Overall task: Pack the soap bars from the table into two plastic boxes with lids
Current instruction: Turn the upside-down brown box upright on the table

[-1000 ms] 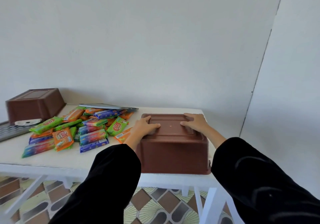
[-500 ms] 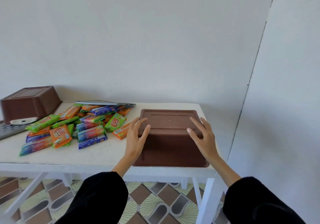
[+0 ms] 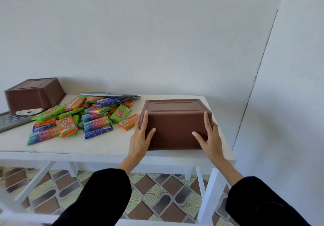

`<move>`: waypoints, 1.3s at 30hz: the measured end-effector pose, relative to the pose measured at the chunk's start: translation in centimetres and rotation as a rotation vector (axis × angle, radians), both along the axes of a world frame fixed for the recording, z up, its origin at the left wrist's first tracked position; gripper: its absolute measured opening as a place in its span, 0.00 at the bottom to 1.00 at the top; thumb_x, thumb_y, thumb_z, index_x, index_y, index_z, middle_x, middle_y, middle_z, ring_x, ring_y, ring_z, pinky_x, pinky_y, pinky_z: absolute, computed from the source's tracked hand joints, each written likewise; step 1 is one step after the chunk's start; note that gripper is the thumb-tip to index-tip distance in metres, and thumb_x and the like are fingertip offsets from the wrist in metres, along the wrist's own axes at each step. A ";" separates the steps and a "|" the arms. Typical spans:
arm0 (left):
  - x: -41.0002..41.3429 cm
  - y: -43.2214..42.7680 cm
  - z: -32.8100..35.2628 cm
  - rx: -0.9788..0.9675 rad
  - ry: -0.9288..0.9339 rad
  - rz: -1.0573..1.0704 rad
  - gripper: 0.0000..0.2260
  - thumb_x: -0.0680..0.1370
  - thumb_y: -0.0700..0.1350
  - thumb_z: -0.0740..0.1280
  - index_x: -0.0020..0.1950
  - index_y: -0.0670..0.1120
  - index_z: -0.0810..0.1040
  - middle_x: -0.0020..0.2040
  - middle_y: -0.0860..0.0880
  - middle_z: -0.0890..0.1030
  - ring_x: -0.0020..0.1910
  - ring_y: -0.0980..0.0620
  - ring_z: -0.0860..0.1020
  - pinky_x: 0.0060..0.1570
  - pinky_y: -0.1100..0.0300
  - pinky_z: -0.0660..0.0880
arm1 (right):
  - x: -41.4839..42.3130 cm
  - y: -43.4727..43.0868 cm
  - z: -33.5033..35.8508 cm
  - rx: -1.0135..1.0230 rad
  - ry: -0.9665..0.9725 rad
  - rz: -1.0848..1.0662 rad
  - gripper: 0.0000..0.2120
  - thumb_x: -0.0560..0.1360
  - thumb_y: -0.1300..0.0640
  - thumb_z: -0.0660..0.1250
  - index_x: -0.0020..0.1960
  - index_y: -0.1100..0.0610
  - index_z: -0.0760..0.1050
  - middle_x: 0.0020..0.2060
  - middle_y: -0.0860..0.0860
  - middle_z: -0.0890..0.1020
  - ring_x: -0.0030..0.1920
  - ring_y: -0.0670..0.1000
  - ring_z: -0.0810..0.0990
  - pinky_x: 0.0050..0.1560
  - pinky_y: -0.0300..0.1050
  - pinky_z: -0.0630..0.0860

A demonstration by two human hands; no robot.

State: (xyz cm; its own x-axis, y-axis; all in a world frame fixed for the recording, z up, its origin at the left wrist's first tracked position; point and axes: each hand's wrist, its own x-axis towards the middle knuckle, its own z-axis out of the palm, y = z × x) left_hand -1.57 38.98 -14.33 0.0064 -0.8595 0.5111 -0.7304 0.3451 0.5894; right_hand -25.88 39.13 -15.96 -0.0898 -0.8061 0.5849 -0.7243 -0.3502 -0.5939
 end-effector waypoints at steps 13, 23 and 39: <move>0.6 -7.4 13.2 0.404 -0.329 0.027 0.25 0.80 0.57 0.54 0.76 0.55 0.53 0.75 0.45 0.61 0.72 0.40 0.62 0.69 0.51 0.60 | -0.8 -4.0 14.4 0.446 0.215 -0.126 0.26 0.75 0.39 0.60 0.71 0.41 0.63 0.71 0.50 0.68 0.70 0.57 0.65 0.65 0.52 0.65; 0.4 -9.1 14.4 0.366 0.165 0.094 0.24 0.82 0.55 0.49 0.56 0.45 0.81 0.66 0.43 0.74 0.63 0.45 0.71 0.63 0.58 0.63 | -0.4 -7.5 15.1 0.266 -0.042 -0.220 0.19 0.77 0.45 0.58 0.48 0.57 0.81 0.45 0.55 0.83 0.53 0.58 0.79 0.48 0.45 0.69; 0.6 -6.1 -0.3 -0.101 -0.003 0.129 0.35 0.78 0.50 0.62 0.76 0.46 0.42 0.77 0.43 0.49 0.74 0.44 0.56 0.61 0.57 0.69 | -1.9 -6.9 0.4 -0.013 -0.013 -0.125 0.36 0.75 0.44 0.59 0.76 0.49 0.43 0.76 0.57 0.51 0.76 0.56 0.47 0.68 0.45 0.53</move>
State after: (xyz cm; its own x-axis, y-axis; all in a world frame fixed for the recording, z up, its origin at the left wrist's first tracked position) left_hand -1.01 32.89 -14.65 0.1117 -0.7961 0.5947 -0.7745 0.3052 0.5541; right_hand -27.78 32.25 -15.52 -0.1969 -0.7802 0.5937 -0.7552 -0.2655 -0.5993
